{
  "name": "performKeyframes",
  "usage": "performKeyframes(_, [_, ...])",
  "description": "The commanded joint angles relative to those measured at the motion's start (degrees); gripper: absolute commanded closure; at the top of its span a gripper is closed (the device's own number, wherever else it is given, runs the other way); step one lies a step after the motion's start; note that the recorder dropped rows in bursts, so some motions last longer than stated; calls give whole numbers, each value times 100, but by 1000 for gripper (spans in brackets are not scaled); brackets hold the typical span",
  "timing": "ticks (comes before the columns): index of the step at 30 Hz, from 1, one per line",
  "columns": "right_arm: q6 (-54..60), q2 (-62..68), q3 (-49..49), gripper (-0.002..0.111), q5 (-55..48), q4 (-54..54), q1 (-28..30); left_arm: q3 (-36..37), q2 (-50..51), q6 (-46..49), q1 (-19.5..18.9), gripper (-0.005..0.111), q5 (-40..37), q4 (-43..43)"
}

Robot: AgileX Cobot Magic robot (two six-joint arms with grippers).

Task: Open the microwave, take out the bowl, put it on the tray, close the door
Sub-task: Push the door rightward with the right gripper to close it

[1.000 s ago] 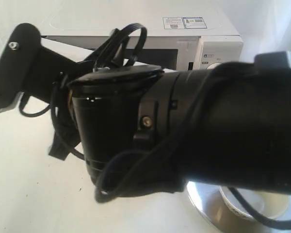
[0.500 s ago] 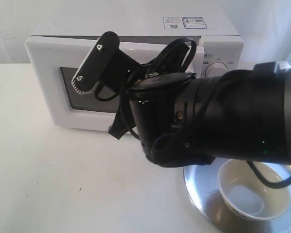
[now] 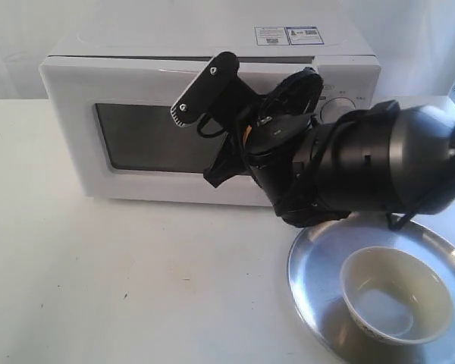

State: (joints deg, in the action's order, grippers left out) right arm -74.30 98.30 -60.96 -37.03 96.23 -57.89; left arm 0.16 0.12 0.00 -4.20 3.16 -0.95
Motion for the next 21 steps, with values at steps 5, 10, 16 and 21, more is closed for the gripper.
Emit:
performKeyframes(5, [-699,604,-327,108,-92,372,551,-16,-12,0,23,107,21,55])
performKeyframes(10, [-699,666,-462,108,182,372,763,-16,-12,0,23,107,21,55])
performKeyframes(16, [-1309,-294,242,108,2110,372,287,-16,-12,0,23,107,21,55])
performKeyframes(21, [-1599,-1537,871,108,2579,372,-441,-16,-12,0,23,107,21,55])
